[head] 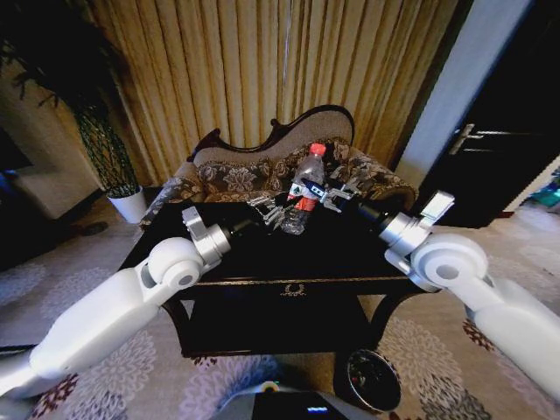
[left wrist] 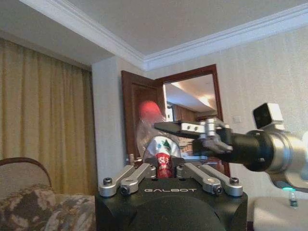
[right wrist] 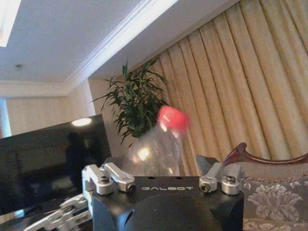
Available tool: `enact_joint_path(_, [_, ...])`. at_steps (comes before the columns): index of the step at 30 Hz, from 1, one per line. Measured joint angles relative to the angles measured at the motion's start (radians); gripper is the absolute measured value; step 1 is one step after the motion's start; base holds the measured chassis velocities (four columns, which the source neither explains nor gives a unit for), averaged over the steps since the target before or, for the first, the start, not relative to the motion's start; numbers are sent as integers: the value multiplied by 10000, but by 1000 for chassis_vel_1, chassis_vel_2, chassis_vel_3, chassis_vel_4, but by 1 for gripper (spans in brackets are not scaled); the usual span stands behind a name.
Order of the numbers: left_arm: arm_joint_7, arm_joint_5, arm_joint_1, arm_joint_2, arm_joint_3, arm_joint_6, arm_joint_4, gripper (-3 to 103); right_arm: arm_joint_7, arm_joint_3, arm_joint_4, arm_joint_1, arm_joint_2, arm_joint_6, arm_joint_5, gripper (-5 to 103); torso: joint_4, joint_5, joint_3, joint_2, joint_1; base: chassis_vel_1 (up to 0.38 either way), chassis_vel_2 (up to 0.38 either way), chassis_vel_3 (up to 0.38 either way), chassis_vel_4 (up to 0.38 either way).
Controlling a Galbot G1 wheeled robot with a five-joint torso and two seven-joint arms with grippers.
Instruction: Move to the front of the table and place the trash on the table into the trash bin.
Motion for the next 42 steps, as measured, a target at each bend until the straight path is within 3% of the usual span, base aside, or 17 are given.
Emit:
enact_joint_path(5, [0, 4, 126, 28, -117, 0, -24, 10, 1, -30, -58, 0, 3, -4, -34, 67, 0, 0, 0, 0, 0, 0, 0, 0, 0])
enact_joint_path(8, [70, 1, 142, 63, -189, -15, -57, 4, 32, -39, -135, -5, 0, -11, -77, 51, 0, 4, 0, 0, 0, 0, 0, 0, 0])
enact_joint_path(10, [76, -5, 141, 74, -198, -14, -54, 2, 35, -37, -152, -5, -9, -10, -81, 51, 0, -1, 0, 0, 0, 0, 0, 0, 0])
enact_joint_path(11, [87, -11, 129, 75, -204, -14, -44, 0, 34, -36, -167, -9, -18, -9, -83, 40, 0, 1, 0, 0, 0, 0, 0, 0, 0])
enact_joint_path(15, [94, -17, 113, 54, -204, -14, -37, 0, 33, -29, -187, -29, -32, -10, -91, 35, 0, 0, 0, 0, 0, 0, 0, 0, 0])
enact_joint_path(17, [94, -22, 108, 52, -204, -14, -29, 0, 30, 7, -220, -66, -64, -9, -105, 19, 0, 0, 0, 0, 0, 0, 0, 0, 0])
enact_joint_path(19, [93, -24, 104, 52, -210, -15, -27, 0, 29, 15, -238, -68, -76, -8, -106, 19, 0, 0, 0, 0, 0, 0, 0, 0, 0])
enact_joint_path(20, [94, -49, 87, 62, -246, -17, -27, 0, 26, 24, -279, -61, -94, -7, -108, 8, 0, 1, 0, 0, 0, 0, 0, 0, 0])
enact_joint_path(22, [95, -69, 77, 70, -267, -17, -28, 0, 25, 24, -307, -52, -104, -7, -108, 8, 0, 1, 0, 0, 0, 0, 0, 0, 0])
enact_joint_path(23, [96, -96, 65, 98, -308, -20, -29, 0, 22, 18, -351, -28, -123, -5, -109, 1, 0, 1, 0, 0, 0, 0, 0, 0, 0])
enact_joint_path(42, [127, -232, 273, 295, -590, -50, -170, 0, 16, 48, -413, -106, -159, 34, -109, 0, 0, 0, 0, -1, 0, 0, 0, 0, 0])
